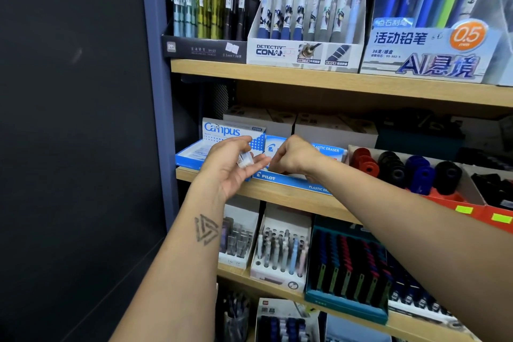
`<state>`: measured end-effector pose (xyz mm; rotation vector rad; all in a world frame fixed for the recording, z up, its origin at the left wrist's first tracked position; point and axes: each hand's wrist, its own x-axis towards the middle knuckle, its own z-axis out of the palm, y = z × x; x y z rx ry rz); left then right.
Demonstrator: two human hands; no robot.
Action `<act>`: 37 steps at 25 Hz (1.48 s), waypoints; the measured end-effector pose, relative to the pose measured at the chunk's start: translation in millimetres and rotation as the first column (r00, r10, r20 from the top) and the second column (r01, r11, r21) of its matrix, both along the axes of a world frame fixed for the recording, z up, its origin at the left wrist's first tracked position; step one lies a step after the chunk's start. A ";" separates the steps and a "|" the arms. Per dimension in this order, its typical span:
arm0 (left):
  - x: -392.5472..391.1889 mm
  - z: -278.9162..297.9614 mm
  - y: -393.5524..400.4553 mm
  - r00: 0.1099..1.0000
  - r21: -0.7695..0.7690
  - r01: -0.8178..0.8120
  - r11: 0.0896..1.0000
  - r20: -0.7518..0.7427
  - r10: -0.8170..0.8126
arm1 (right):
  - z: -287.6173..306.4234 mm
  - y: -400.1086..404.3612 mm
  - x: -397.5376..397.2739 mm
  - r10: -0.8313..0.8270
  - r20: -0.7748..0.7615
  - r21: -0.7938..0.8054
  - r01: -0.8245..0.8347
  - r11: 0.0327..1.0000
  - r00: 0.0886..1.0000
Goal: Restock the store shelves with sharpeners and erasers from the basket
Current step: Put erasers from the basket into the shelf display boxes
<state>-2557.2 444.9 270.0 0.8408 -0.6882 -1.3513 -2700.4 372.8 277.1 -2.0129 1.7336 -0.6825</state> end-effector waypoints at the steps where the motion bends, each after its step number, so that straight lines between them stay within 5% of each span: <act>1: 1.2 -0.3 0.2 0.999 -0.001 0.032 0.999 0.003 -0.032 | 1.0 -0.6 0.9 -0.005 -0.062 -0.028 0.003 1.000 0.998; 7: 0.2 -6.5 -2.7 0.997 0.019 0.068 0.997 0.026 -0.069 | 2.4 -0.7 1.1 0.006 -0.269 -0.109 -0.037 0.993 0.963; 8: 0.6 -6.8 -2.6 0.997 0.017 0.078 0.997 0.026 -0.078 | 3.5 0.9 0.8 0.013 -0.218 -0.122 -0.040 0.992 0.976; 10: 1.4 -6.1 -1.6 0.995 0.011 0.099 0.995 0.030 -0.099 | 9.4 7.2 0.3 0.096 0.137 -0.073 -0.087 0.994 0.986; 12: 3.2 -5.6 -1.7 0.995 -0.014 0.097 0.995 0.024 -0.097 | 16.6 14.9 -0.1 0.200 0.472 -0.002 -0.226 0.974 0.859; 19: 10.1 -2.2 10.0 0.995 -0.026 0.071 0.997 0.075 -0.069 | 19.4 11.3 16.9 0.325 0.596 -0.030 -0.384 0.923 0.735; 22: 26.0 -5.0 8.5 0.987 -0.014 -0.115 0.993 0.113 0.116 | 15.2 3.1 21.8 0.361 0.593 -0.057 -0.410 0.910 0.719; 26: 54.6 -6.2 7.3 0.960 0.019 -0.270 0.963 0.087 0.267 | 8.8 -3.5 42.8 0.420 0.348 -0.129 -0.400 0.907 0.838; 30: 76.2 -3.7 7.9 0.880 0.099 -0.472 0.876 -0.004 0.475 | 5.4 -24.8 75.9 0.209 0.379 -0.153 -0.162 0.975 0.902; 37: 86.1 -9.9 7.0 0.821 0.213 -0.561 0.800 0.268 0.504 | -10.0 -34.3 131.1 0.145 0.296 0.024 -0.159 0.987 0.944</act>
